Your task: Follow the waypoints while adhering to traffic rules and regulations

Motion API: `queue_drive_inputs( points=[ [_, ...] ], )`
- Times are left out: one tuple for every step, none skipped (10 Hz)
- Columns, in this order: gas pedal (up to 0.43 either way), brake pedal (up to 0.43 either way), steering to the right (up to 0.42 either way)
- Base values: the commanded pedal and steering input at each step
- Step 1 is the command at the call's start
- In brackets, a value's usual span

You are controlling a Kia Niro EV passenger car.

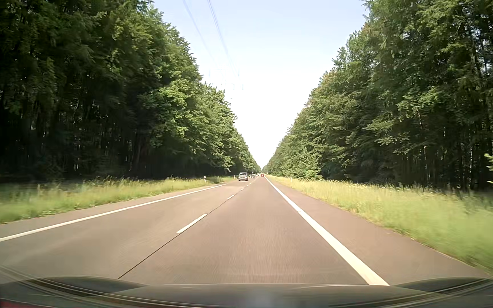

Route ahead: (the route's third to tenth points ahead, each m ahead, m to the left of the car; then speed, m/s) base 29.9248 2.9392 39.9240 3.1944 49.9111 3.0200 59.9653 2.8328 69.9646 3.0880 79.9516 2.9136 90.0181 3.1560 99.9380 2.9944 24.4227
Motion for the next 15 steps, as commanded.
queue_drive_inputs(
  points=[
    [0.157, 0.030, 0.002],
    [0.157, 0.030, 0.001],
    [0.157, 0.030, 0.001],
    [0.157, 0.030, 0.001],
    [0.150, 0.030, 0.001],
    [0.150, 0.030, 0.001],
    [0.138, 0.030, 0.001],
    [0.110, 0.030, 0.001],
    [0.110, 0.030, 0.001],
    [0.110, 0.030, 0.001],
    [0.110, 0.030, 0.001],
    [0.110, 0.030, 0.001],
    [0.110, 0.030, 0.001],
    [0.110, 0.030, 0.001],
    [0.110, 0.030, 0.001]
  ],
)
